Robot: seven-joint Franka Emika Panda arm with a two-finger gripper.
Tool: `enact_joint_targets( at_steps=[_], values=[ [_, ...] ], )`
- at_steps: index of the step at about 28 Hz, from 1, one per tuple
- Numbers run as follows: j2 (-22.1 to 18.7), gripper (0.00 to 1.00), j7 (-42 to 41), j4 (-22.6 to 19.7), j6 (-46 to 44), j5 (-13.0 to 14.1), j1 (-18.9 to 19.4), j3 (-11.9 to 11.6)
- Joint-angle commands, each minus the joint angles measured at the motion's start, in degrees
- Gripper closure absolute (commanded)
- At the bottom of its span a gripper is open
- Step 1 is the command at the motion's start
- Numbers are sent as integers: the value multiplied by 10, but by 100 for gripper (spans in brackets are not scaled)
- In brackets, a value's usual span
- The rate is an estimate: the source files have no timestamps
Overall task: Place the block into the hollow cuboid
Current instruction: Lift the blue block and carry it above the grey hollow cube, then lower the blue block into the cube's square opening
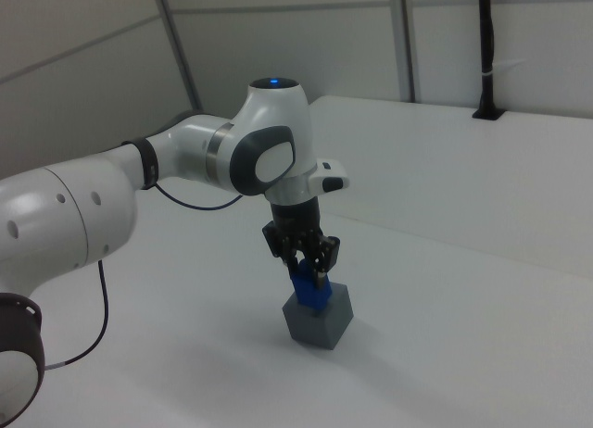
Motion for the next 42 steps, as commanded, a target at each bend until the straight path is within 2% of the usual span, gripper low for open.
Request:
enact_joint_targets(
  at_steps=[1,5,15,42],
  values=[
    [4,63,-13,14,30,-14,3,1],
    [9,62,-13,10,46,-37,2,19],
    [35,62,-13,9,72,-63,2,37],
    [23,62,-9,8,20,-58,5,39]
  ],
)
